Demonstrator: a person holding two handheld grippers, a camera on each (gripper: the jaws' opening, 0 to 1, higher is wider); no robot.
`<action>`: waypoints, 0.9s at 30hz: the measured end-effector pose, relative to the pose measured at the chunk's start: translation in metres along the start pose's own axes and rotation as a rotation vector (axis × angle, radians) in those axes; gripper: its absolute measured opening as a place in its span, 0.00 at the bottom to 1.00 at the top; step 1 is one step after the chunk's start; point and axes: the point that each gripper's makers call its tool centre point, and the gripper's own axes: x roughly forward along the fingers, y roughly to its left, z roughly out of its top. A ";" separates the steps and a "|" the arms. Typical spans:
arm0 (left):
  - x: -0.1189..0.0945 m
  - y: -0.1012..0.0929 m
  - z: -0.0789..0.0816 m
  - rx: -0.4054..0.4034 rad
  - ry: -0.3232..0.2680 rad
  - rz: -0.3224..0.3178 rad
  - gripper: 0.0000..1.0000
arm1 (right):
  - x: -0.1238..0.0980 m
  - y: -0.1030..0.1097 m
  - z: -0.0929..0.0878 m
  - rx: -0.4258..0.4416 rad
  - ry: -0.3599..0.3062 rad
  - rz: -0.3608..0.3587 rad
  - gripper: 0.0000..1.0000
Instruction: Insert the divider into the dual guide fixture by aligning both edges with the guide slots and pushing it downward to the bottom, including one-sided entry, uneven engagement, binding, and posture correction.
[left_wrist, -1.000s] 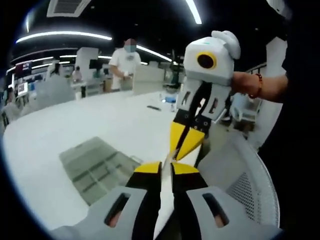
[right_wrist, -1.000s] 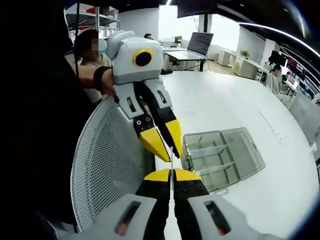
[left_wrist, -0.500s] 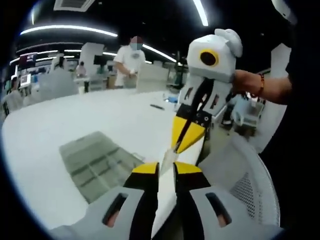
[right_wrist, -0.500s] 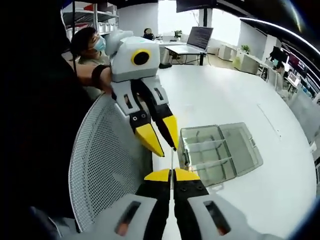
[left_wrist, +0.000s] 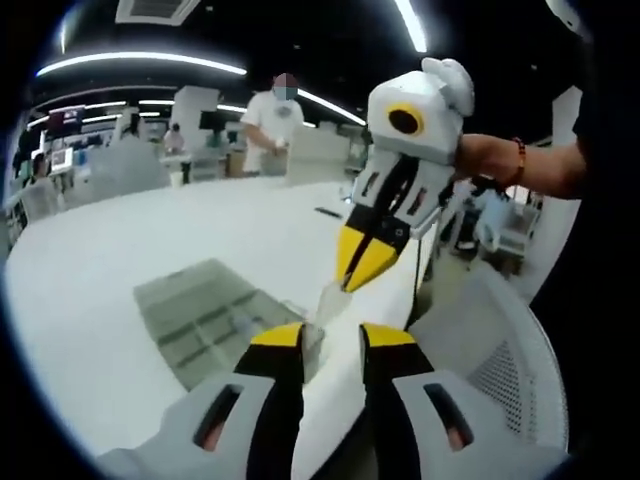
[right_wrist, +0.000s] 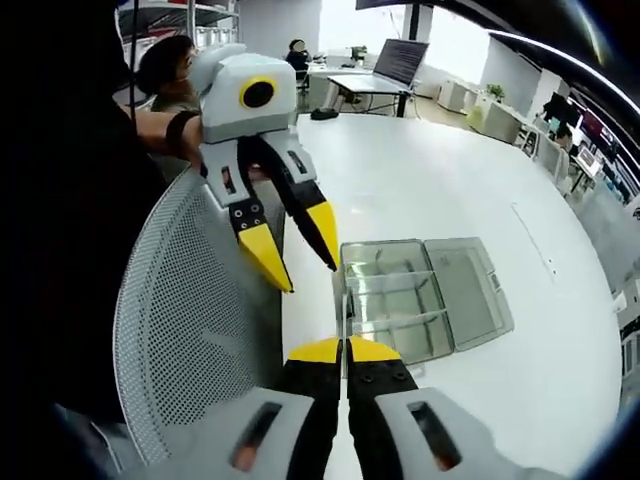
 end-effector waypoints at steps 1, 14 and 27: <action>0.000 0.000 0.000 0.004 0.002 0.001 0.22 | 0.000 -0.002 0.001 -0.005 -0.004 -0.001 0.00; -0.007 0.008 0.002 0.000 -0.008 0.040 0.31 | 0.007 -0.031 -0.003 -0.071 0.019 -0.033 0.00; -0.009 0.017 -0.003 -0.019 -0.005 0.092 0.43 | 0.011 -0.050 -0.007 -0.090 0.018 -0.035 0.00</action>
